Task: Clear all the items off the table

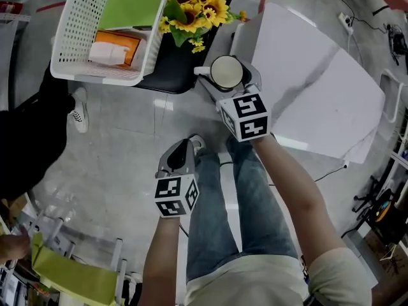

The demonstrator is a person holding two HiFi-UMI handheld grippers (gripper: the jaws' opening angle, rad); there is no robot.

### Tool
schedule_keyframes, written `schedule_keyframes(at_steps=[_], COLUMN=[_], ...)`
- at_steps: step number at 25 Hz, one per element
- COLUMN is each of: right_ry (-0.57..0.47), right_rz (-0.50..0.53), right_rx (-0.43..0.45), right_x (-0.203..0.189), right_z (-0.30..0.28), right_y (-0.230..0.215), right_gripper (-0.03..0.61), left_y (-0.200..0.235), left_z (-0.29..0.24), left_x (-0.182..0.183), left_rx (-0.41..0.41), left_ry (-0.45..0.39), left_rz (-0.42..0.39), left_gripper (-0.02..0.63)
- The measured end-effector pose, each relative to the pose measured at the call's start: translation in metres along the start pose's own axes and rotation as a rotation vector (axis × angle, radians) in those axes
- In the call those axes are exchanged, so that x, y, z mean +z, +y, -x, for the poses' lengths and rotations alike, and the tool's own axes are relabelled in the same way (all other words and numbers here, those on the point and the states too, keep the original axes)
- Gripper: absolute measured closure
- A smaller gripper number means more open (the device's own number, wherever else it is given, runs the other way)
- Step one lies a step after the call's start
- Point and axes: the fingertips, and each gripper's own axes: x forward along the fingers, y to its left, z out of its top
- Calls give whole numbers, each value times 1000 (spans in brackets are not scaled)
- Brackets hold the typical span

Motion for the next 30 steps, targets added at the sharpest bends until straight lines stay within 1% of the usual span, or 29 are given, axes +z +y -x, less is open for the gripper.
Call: schedule_keyframes(at_steps=[6, 14, 19, 23, 30], right_ry=[27, 54, 69, 71, 62], right_rz=[46, 120, 166, 196, 205], right_rx=[54, 119, 147, 159, 164], right_x=[-1, 0, -3, -6, -6], right_z=[-33, -75, -94, -107, -121], right_y=[30, 63, 72, 77, 76], right_gripper=[172, 172, 172, 172, 172], left_y=[17, 49, 61, 64, 62], left_z=[2, 7, 7, 5, 4], left_x=[-7, -6, -9, -17, -28], left_rx=[19, 70, 96, 96, 88], left_ry=[-1, -25, -38, -34, -14], left_rz=[39, 99, 138, 158, 169], left_gripper=[604, 604, 604, 604, 604])
